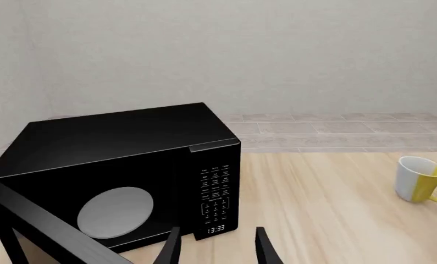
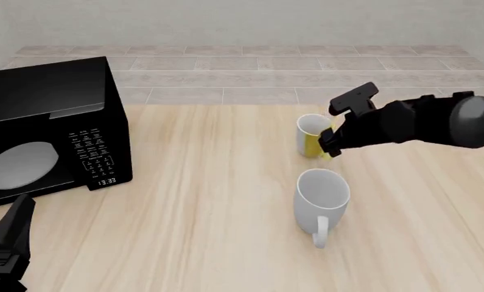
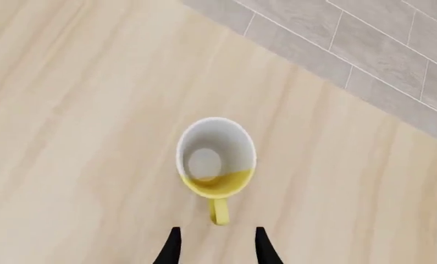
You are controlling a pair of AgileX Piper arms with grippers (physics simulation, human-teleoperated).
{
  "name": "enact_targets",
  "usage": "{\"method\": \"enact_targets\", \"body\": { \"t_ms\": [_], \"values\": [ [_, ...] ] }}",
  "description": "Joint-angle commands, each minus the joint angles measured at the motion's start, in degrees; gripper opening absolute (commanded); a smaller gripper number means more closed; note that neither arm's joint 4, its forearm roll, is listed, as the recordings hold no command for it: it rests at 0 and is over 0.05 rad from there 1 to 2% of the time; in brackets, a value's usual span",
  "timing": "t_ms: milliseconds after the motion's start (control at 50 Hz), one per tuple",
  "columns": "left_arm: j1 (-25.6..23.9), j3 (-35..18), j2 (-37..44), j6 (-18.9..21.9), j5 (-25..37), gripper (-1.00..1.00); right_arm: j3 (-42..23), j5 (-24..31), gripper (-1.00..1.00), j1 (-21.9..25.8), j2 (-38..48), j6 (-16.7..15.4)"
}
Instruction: Put the yellow and white mug to the front of the white mug.
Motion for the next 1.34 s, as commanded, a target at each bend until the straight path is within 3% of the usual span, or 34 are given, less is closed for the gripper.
{"method": "enact_targets", "body": {
  "t_ms": [20, 780, 1340],
  "values": [
    [0.01, 0.0, -0.01, 0.0, 0.0, 1.0, 0.69, 2.26, 1.0, 0.3, -4.36, -0.21],
    [-0.01, 0.0, 0.0, 0.0, 0.0, 1.0, 6.63, 11.96, 1.0, 3.76, -26.82, -1.38],
    [0.01, 0.0, -0.01, 0.0, 0.0, 1.0, 14.08, 15.04, 1.0, 5.81, -42.85, -2.15]
  ]
}}
